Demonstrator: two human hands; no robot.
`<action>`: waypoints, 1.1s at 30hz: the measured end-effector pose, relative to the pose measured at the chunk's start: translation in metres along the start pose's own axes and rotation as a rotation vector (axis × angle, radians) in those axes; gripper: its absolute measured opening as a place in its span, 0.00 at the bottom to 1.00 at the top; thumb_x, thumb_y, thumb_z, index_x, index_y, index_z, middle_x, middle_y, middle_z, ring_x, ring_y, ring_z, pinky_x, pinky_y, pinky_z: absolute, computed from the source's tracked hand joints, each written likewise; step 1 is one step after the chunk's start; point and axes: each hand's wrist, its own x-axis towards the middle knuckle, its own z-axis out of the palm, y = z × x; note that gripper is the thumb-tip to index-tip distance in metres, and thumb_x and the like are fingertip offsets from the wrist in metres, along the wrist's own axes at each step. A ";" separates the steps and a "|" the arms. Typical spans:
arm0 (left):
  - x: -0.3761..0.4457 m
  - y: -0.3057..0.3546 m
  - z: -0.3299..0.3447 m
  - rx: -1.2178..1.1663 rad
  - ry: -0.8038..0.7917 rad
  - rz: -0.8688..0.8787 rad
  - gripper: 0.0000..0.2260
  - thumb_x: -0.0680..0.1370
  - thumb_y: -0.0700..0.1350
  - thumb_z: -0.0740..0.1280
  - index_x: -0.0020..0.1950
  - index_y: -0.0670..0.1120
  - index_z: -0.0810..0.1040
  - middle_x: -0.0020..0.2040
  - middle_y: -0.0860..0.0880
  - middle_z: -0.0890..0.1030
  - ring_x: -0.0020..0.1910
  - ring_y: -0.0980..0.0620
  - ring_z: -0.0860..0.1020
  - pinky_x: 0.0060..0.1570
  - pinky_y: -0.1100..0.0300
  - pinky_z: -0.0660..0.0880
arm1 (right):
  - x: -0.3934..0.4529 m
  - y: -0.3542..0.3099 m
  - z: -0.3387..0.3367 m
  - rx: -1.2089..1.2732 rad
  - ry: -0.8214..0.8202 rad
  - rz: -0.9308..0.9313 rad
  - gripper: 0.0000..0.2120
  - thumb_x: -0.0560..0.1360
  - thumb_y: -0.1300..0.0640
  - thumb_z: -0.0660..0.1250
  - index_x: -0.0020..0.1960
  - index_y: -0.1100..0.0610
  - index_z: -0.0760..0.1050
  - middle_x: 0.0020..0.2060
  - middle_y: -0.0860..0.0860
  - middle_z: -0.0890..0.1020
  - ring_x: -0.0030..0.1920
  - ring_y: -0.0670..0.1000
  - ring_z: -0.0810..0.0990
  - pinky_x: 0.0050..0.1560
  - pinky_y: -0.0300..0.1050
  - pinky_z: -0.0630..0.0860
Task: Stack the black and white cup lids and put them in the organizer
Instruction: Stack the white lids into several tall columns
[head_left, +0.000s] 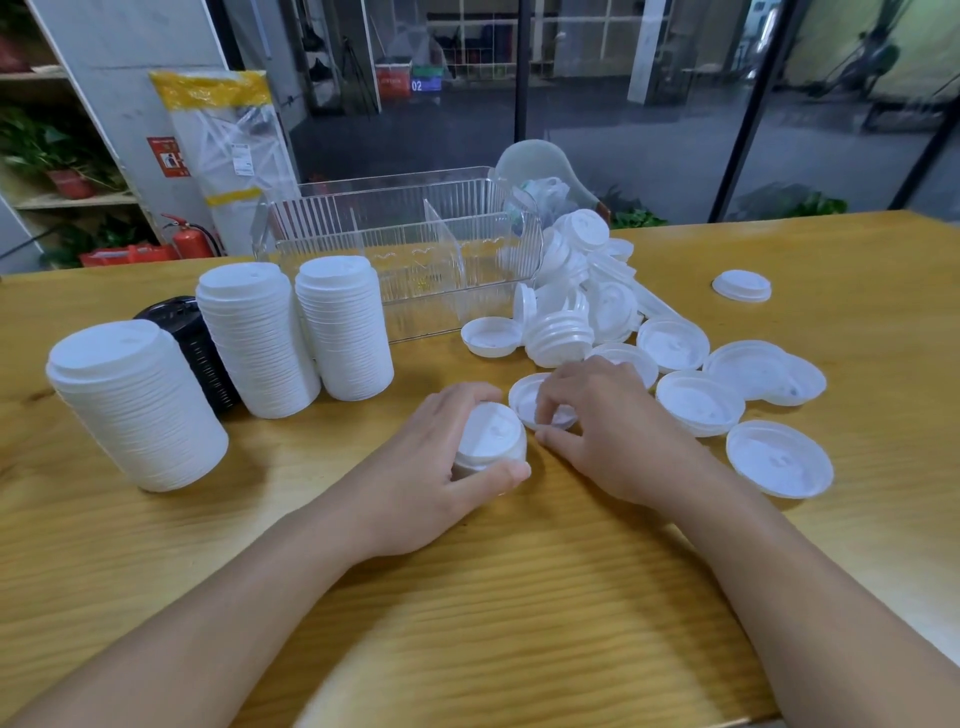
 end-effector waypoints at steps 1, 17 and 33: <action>0.001 0.000 0.002 -0.004 0.001 -0.002 0.31 0.80 0.72 0.66 0.79 0.66 0.61 0.75 0.68 0.67 0.74 0.67 0.68 0.68 0.61 0.71 | -0.001 -0.001 -0.001 0.000 0.007 0.004 0.05 0.81 0.48 0.74 0.47 0.44 0.79 0.51 0.40 0.79 0.55 0.45 0.71 0.65 0.53 0.67; 0.001 0.011 -0.005 -0.324 0.225 0.084 0.26 0.82 0.59 0.74 0.79 0.61 0.72 0.73 0.62 0.80 0.78 0.61 0.74 0.73 0.50 0.75 | 0.000 -0.010 -0.019 1.176 0.263 0.259 0.08 0.87 0.57 0.66 0.65 0.55 0.79 0.42 0.58 0.86 0.43 0.53 0.83 0.47 0.50 0.83; -0.001 -0.001 -0.013 -0.305 0.041 0.002 0.63 0.69 0.51 0.88 0.86 0.73 0.44 0.77 0.61 0.76 0.77 0.61 0.74 0.79 0.50 0.70 | -0.005 -0.014 -0.020 0.873 0.205 0.137 0.20 0.73 0.48 0.84 0.63 0.47 0.84 0.59 0.45 0.87 0.58 0.50 0.87 0.64 0.61 0.82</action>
